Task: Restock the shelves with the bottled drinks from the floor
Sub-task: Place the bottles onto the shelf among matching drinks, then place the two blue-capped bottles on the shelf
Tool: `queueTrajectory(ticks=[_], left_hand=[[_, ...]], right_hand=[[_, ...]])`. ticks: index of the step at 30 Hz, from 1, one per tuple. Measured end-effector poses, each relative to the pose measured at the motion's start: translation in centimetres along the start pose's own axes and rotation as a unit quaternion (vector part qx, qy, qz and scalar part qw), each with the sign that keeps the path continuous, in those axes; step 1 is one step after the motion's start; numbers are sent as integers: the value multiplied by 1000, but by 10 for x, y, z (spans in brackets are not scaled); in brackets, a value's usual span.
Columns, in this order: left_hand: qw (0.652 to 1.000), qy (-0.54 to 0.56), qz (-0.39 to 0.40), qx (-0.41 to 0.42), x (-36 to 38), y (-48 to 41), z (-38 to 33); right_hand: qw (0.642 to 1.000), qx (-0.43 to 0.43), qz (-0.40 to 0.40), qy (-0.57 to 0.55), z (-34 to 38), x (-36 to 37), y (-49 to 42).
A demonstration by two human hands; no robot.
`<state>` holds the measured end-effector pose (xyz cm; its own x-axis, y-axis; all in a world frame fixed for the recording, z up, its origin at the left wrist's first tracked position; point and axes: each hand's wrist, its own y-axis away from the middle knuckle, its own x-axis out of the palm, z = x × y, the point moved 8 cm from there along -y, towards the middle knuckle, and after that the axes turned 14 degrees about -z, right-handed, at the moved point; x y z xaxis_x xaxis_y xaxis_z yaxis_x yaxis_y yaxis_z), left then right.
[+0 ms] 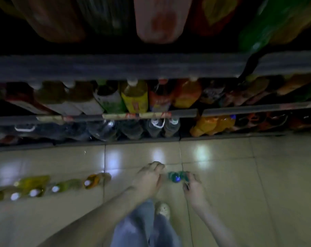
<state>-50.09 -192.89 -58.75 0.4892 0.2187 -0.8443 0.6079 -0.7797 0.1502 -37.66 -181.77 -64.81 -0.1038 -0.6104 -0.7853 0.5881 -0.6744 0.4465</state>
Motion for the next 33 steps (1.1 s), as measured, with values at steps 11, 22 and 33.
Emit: queueTrajectory(ticks=[11,22,33], left_hand=[[998,22,26,-48,290,-3,157],[980,76,182,9,441,-36,169],[964,146,22,-223,368,-36,185]], right_hand=[[975,21,26,222,-170,274,-126],[977,-92,-188,-35,-169,286,-123],[971,144,-188,26,-261,246,-148]])
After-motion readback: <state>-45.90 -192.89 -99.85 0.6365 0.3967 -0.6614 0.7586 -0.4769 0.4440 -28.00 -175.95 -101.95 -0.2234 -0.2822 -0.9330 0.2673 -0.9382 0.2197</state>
